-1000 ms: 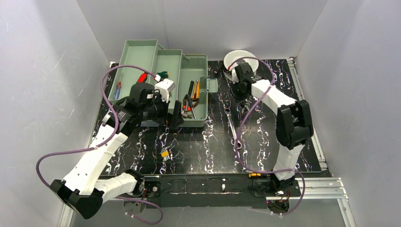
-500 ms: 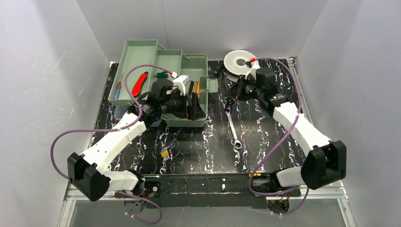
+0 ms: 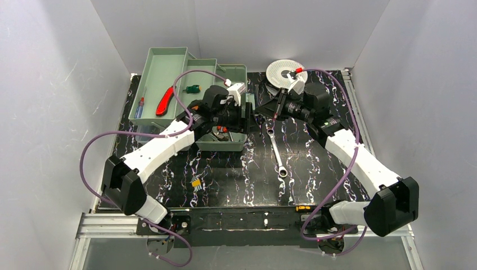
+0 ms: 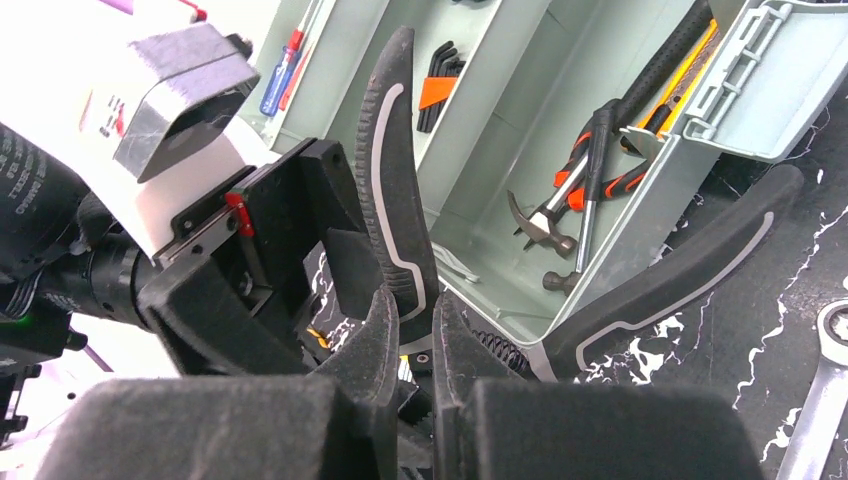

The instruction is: Pack the tool kit

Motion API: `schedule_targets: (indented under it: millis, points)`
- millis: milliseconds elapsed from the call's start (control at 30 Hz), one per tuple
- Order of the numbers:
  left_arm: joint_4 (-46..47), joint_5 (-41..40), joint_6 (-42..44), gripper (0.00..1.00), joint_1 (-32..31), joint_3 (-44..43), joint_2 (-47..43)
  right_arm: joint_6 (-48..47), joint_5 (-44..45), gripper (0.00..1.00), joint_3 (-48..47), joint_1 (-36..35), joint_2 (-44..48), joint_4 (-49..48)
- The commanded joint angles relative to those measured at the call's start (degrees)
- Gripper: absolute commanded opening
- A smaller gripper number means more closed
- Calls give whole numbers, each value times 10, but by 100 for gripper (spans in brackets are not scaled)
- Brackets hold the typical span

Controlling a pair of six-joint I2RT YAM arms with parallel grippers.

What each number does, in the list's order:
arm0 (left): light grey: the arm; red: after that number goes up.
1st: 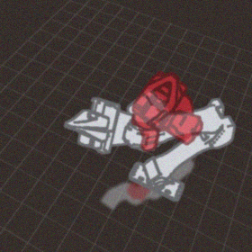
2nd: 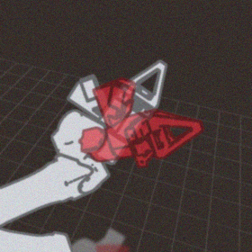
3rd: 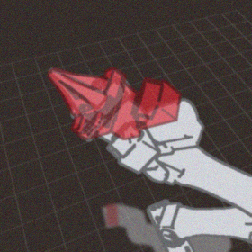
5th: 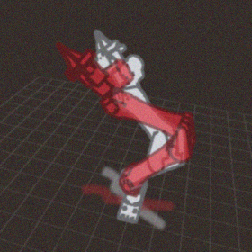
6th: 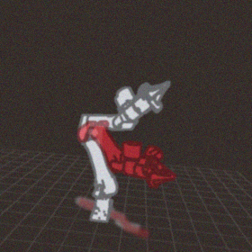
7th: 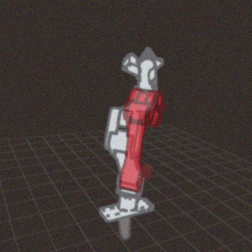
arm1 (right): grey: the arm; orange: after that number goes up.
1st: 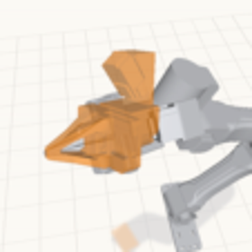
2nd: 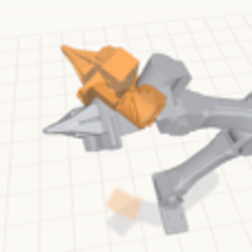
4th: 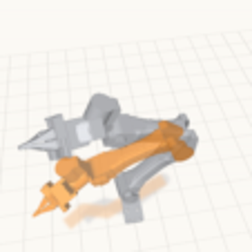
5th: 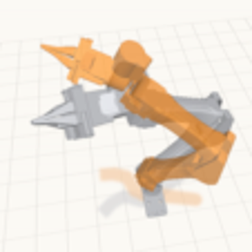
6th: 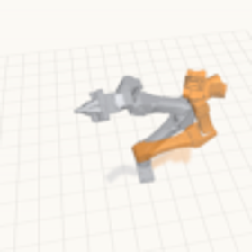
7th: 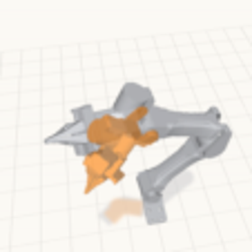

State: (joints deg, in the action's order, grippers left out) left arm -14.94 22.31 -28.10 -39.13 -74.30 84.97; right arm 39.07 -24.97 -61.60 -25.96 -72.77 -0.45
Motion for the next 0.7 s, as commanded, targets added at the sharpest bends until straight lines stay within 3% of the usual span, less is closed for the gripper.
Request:
schedule_targets:
  millis: [0,100,167,200,267,367,433,667]
  points:
    - [14,10,0,63,-3,-36,7,-7,10,1,-9,-7,21,-27]
    - [16,13,4,43,-4,-39,13,-17,17,1,-13,-12,20,-18]
    - [17,12,9,9,-4,-38,14,-20,19,1,-16,-14,18,-12]
    - [16,11,11,0,-4,-38,14,-22,19,1,-16,-15,17,-10]
    - [9,8,16,0,-4,-38,15,-24,25,7,-20,-16,16,-2]
    - [-4,-4,22,0,-4,-37,11,-28,53,54,-20,-16,24,17]
    - [-19,-17,35,0,-4,-38,6,-35,84,69,-16,-16,37,31]
    - [-134,-147,117,0,13,-105,7,-77,217,76,-1,-16,124,92]
